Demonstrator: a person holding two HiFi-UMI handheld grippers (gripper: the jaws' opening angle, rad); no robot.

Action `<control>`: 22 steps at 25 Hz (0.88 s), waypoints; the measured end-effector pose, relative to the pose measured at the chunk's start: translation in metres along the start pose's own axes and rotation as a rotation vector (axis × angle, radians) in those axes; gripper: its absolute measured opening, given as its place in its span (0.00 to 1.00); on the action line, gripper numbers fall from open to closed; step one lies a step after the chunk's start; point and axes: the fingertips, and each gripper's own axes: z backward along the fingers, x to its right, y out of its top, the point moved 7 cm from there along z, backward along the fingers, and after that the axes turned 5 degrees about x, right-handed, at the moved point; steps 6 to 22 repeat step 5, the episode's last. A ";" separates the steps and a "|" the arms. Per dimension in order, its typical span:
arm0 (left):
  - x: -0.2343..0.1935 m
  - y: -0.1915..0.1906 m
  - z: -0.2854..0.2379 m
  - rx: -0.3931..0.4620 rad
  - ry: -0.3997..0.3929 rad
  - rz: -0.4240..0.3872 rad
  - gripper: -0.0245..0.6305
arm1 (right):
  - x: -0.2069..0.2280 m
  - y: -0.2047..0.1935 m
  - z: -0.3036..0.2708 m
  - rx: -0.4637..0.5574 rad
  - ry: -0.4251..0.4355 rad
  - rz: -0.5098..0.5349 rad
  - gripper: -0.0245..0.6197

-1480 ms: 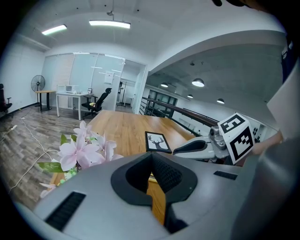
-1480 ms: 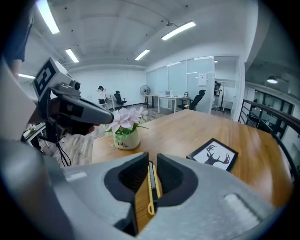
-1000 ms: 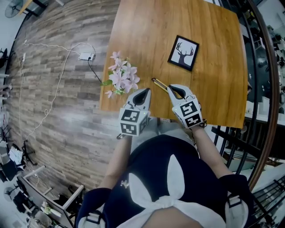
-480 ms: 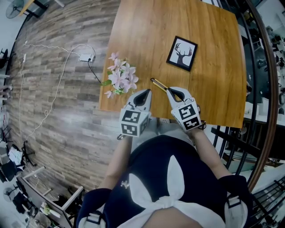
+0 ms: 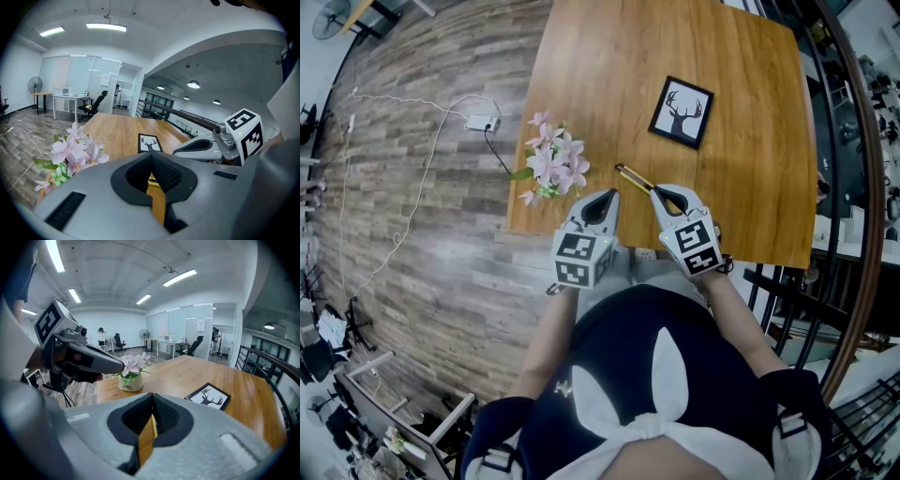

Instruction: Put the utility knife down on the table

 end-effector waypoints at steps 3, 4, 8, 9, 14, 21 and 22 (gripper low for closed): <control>0.001 0.004 0.001 0.003 0.009 0.003 0.06 | 0.001 -0.001 0.001 -0.002 -0.004 -0.002 0.03; 0.001 0.006 0.002 0.005 0.012 0.003 0.06 | 0.001 -0.001 0.001 -0.003 -0.006 -0.002 0.03; 0.001 0.007 0.002 0.007 0.015 0.003 0.06 | 0.001 -0.001 0.001 -0.004 -0.007 -0.003 0.03; 0.001 0.007 0.002 0.007 0.015 0.003 0.06 | 0.001 -0.001 0.001 -0.004 -0.007 -0.003 0.03; 0.001 0.007 0.002 0.007 0.015 0.003 0.06 | 0.001 -0.001 0.001 -0.004 -0.007 -0.003 0.03; 0.001 0.007 0.002 0.007 0.015 0.003 0.06 | 0.001 -0.001 0.001 -0.004 -0.007 -0.003 0.03; 0.001 0.007 0.002 0.007 0.015 0.003 0.06 | 0.001 -0.001 0.001 -0.004 -0.007 -0.003 0.03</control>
